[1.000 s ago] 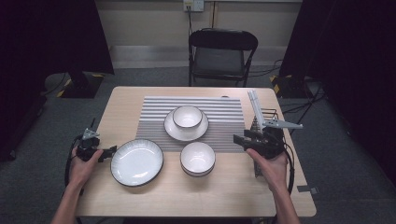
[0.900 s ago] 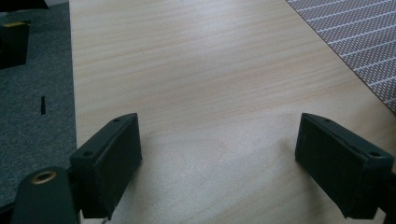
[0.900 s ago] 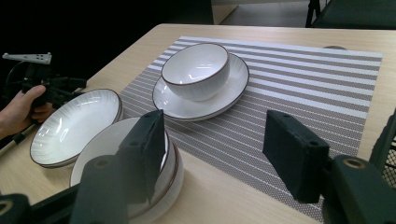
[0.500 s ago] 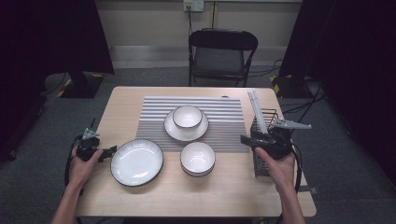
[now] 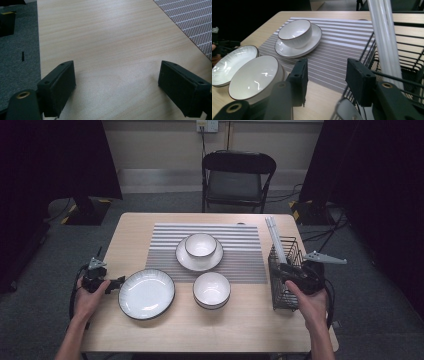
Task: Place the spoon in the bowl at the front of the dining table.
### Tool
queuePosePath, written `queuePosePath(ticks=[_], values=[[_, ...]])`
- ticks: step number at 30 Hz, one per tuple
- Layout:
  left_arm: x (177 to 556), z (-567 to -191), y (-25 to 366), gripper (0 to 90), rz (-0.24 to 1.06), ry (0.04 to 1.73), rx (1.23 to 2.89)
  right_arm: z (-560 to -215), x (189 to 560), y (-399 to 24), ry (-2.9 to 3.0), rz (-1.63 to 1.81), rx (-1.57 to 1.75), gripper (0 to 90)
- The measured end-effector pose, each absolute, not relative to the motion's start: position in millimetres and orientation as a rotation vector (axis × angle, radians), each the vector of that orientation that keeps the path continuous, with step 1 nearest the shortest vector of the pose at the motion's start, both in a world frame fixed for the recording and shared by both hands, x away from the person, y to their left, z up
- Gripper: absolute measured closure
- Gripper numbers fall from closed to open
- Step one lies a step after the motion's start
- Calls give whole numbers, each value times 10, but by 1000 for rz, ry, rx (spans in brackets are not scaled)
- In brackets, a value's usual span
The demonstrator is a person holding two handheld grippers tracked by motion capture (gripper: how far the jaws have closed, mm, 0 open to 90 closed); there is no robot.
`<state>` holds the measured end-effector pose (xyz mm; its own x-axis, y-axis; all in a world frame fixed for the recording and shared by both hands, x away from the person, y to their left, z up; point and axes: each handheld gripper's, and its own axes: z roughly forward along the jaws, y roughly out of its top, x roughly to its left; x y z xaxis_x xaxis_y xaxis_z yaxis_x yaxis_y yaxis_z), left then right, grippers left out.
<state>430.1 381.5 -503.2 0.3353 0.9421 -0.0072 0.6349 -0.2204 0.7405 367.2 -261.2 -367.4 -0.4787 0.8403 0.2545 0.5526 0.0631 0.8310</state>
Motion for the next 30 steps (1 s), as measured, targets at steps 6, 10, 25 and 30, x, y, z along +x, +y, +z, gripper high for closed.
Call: queuePosePath(ticks=[6, 10, 25, 30], values=[[4301, -5031, 3816, 138, 604, 1378, 1952, -3694, 3628, -2668, 2061, 1393, 1413, 552], [4300, -5031, 3815, 138, 605, 1380, 1951, -3691, 3598, -2711, 2051, 1405, 1414, 567], [4300, -5031, 3815, 138, 605, 1380, 1950, -3740, 3576, -2723, 2082, 1288, 1416, 698], [4300, -5032, 3814, 138, 606, 1380, 1950, -3715, 3618, -2741, 2088, 1281, 1425, 732]])
